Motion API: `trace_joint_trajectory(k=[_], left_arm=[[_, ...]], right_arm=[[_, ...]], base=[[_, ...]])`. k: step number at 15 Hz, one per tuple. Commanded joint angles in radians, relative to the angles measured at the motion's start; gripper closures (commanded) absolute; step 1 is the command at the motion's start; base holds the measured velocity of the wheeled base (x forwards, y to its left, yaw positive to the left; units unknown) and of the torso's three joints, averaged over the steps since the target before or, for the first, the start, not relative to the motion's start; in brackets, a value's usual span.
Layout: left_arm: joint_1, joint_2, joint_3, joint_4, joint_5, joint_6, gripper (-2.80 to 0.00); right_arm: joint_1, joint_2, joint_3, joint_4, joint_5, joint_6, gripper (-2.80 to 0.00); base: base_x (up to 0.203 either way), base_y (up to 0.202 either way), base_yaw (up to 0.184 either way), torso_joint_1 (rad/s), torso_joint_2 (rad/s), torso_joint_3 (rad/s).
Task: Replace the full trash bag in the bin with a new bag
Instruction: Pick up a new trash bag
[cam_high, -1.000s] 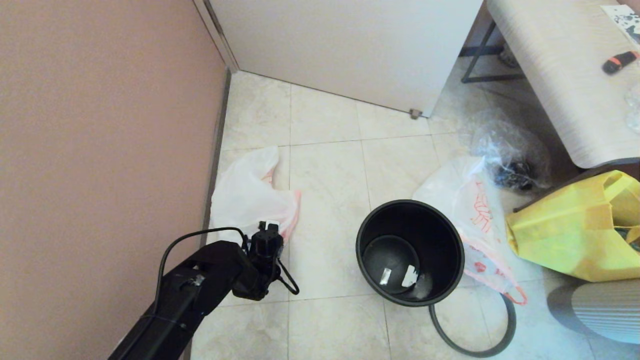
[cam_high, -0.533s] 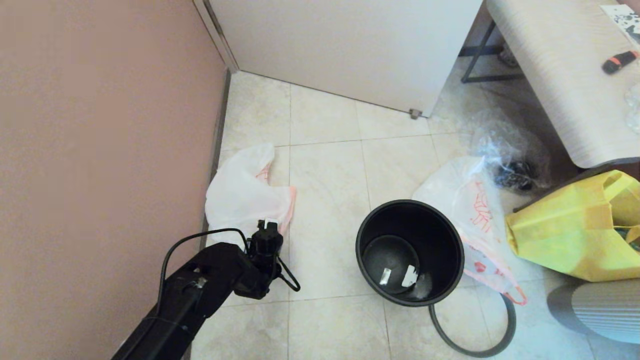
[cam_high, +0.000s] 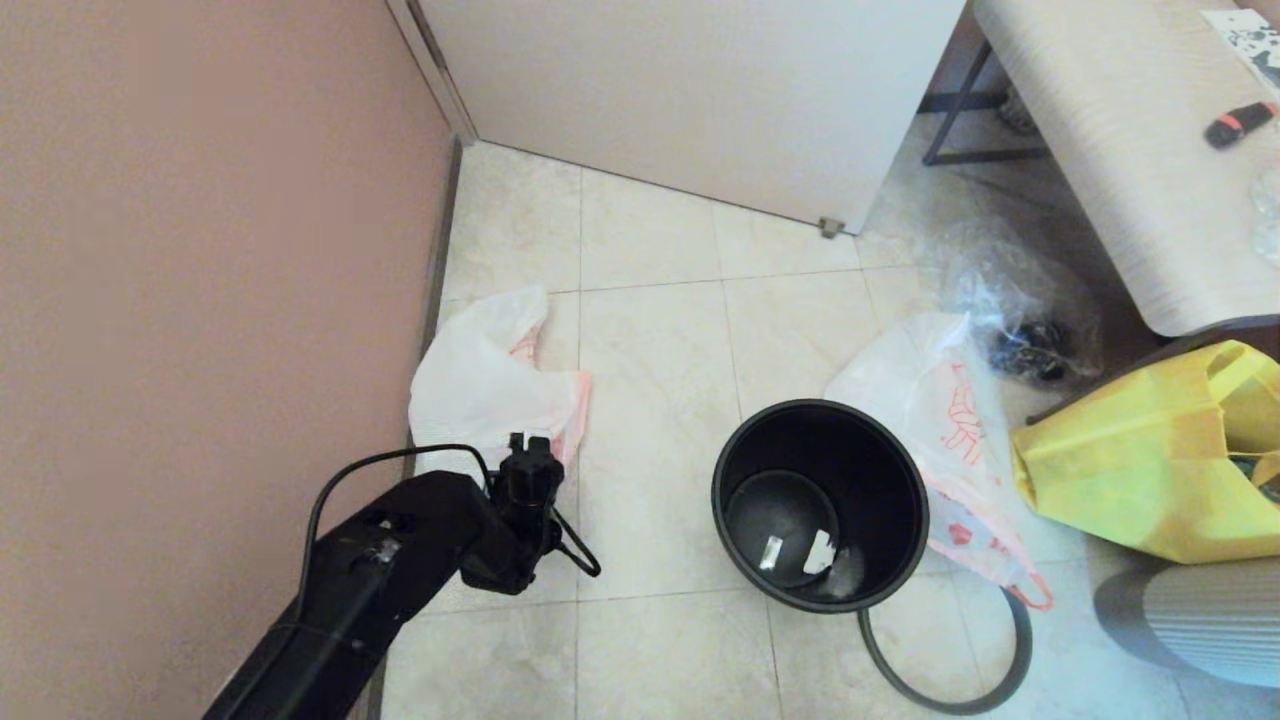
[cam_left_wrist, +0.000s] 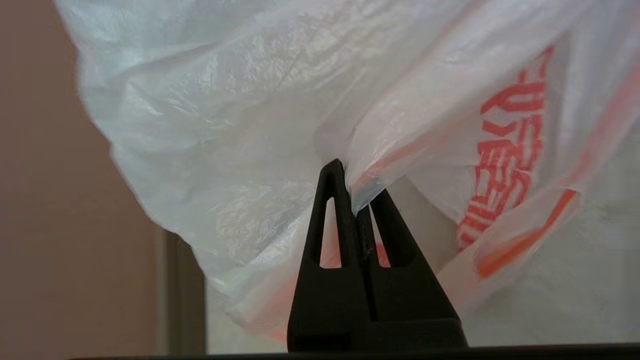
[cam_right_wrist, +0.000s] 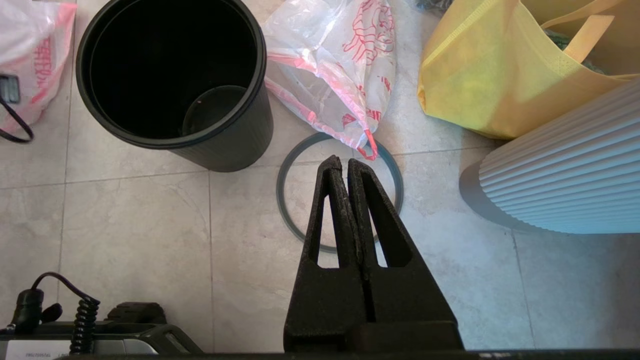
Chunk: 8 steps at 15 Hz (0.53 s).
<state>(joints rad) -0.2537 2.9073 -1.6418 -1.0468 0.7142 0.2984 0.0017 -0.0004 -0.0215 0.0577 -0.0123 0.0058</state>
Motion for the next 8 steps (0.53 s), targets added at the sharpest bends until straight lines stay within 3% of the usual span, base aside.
trace_joint_trajectory(k=[1,5,8], left_arm=[[-0.017,-0.148,0.115,-0.006,0.004,-0.002,0.0],[-0.104,-0.46,0.444,-0.006,0.004,-0.027,0.0],[-0.17,-0.68,0.627,-0.005,0.003,-0.044,0.0]], right_arm=[[0.001,0.001,0.0,0.001,0.0,0.0,0.0],[0.001,0.001,0.0,0.001,0.0,0.0,0.0],[0.001,0.002,0.0,0.001,0.0,0.0,0.0]], base=[[0.0,0.0,0.0,0.0,0.0,0.0],[0.0,0.0,0.0,0.0,0.0,0.0],[0.0,0.0,0.0,0.0,0.0,0.0]])
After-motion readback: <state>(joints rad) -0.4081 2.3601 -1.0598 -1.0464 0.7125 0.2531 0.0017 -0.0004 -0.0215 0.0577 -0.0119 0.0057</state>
